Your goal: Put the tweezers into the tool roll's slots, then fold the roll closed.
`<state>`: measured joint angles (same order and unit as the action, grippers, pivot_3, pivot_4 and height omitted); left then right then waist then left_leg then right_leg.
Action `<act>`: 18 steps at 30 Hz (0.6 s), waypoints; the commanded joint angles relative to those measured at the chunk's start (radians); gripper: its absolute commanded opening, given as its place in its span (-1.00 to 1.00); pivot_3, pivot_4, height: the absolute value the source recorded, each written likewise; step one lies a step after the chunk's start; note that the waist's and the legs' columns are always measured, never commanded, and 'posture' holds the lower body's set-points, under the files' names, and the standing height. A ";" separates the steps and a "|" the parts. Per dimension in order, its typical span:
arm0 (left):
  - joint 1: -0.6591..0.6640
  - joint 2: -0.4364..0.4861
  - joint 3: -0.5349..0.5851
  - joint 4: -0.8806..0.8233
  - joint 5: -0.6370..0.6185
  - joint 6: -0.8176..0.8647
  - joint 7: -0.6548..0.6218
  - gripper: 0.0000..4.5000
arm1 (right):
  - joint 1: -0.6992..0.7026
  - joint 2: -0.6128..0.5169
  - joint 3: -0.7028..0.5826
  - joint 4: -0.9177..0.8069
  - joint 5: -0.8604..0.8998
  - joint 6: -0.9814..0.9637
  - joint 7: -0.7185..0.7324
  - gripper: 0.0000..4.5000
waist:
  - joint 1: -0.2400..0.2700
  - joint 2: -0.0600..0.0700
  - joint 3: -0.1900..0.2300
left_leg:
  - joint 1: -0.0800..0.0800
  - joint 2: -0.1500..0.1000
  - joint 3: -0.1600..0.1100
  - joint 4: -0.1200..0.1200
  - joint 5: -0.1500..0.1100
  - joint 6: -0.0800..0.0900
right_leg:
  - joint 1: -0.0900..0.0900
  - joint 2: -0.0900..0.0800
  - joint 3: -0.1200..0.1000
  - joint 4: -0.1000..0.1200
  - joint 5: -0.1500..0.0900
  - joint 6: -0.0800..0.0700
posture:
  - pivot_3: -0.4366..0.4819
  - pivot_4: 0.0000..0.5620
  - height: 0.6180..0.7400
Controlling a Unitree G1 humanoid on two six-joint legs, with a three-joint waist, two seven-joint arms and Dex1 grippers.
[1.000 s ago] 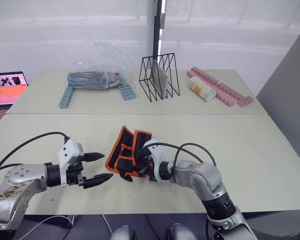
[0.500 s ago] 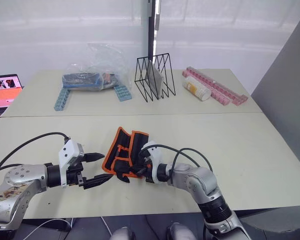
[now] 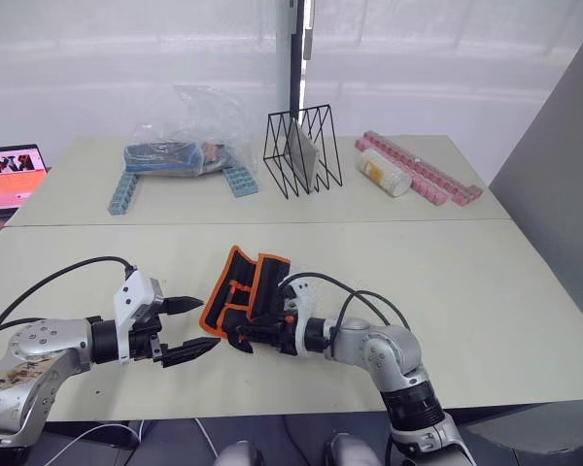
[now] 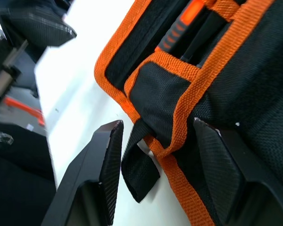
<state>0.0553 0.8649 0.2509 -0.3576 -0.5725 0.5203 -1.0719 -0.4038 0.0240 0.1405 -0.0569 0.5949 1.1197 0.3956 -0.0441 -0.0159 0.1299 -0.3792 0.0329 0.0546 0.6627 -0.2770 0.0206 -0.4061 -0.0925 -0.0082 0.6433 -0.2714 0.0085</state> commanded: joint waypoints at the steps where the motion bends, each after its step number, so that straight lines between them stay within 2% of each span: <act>1: -0.004 0.013 0.005 -0.026 -0.002 -0.009 -0.002 1.00 | 0.026 0.000 -0.052 0.083 0.007 0.040 -0.020 -0.40 | 0.000 0.000 0.000 | 0.000 0.000 0.000 -0.001 0.000 0.000 | 0.000 0.000 0.000 0.000 0.000 0.000 | -0.05 -0.47 0.95; 5: 0.000 0.018 0.004 -0.026 -0.003 -0.002 -0.003 1.00 | 0.028 0.045 -0.139 0.147 0.073 0.089 -0.029 -0.98 | -0.003 -0.003 -0.002 | 0.003 0.000 0.000 -0.003 0.000 -0.001 | 0.001 -0.001 0.000 -0.001 0.000 -0.001 | -0.05 -0.47 0.95; 11: 0.000 0.022 0.001 -0.026 -0.001 0.000 -0.006 1.00 | 0.019 0.059 -0.199 0.201 0.099 0.116 -0.049 -0.98 | -0.003 -0.004 -0.002 | 0.007 0.001 0.000 -0.004 0.000 -0.003 | 0.002 -0.002 -0.001 -0.002 0.000 -0.002 | -0.05 -0.47 0.95; 15: 0.002 0.024 0.001 -0.025 0.001 -0.001 -0.006 1.00 | 0.029 0.043 -0.166 0.184 0.085 0.115 -0.041 -0.98 | -0.003 -0.004 -0.002 | 0.007 0.000 0.000 -0.005 -0.001 -0.003 | 0.002 -0.003 0.000 -0.002 0.000 -0.002 | -0.05 -0.47 0.95; 18: 0.000 0.024 0.000 -0.025 0.003 -0.002 -0.005 1.00 | 0.039 0.004 -0.085 0.140 0.041 0.067 -0.029 -0.98 | -0.003 -0.004 -0.002 | 0.007 0.000 0.000 -0.005 -0.003 -0.006 | 0.002 -0.003 -0.001 -0.002 0.000 -0.002 | -0.05 -0.47 0.95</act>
<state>0.0571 0.8731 0.2490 -0.3580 -0.5685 0.5253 -1.0732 -0.4236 0.0623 0.0203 0.0271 0.7187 1.1894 0.3950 -0.0468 -0.0196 0.1275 -0.3720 0.0332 0.0547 0.6570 -0.2803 0.0130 -0.4043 -0.0954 -0.0088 0.6406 -0.2718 0.0068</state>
